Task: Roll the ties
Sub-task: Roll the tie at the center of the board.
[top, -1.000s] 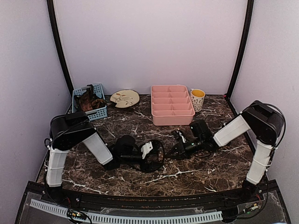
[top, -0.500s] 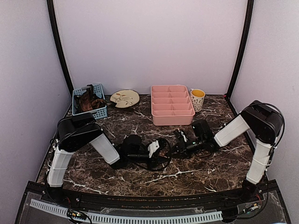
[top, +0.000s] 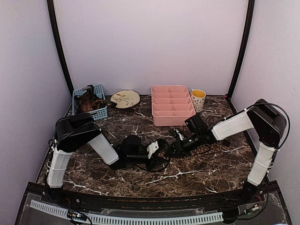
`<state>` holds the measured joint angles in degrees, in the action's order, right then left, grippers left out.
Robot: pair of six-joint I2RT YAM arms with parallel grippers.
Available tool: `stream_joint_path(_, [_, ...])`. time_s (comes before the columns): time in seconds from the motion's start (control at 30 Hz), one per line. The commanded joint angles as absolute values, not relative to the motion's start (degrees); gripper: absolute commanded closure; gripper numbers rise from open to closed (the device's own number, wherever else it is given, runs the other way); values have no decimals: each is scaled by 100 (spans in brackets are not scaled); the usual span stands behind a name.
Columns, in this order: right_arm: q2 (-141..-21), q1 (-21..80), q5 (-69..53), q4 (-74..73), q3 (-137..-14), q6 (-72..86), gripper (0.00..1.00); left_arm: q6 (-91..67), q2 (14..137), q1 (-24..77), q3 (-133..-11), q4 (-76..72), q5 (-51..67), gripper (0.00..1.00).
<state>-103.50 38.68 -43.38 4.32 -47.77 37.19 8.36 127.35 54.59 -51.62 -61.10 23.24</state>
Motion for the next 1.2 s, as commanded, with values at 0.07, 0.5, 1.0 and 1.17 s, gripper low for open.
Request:
stream_joint_path(0.07, [-10504,3912,-3971,-246,-5036,3236,100,847,12766,5443,-4941,-5076,2385,72])
stream_joint_path(0.5, [-11004,3409,-3929,395,-4278,3326,100,618,12803,5394,-4665,-6305,2555,30])
stream_joint_path(1.0, [-10827,3322,-4113,767,-4182,3564,98,486,13199,5458,-5268,-5811,2417,67])
stream_joint_path(1.17, [-10064,3311,-3808,506,-4289,3309,76,612,12687,5306,-4557,-5660,2473,77])
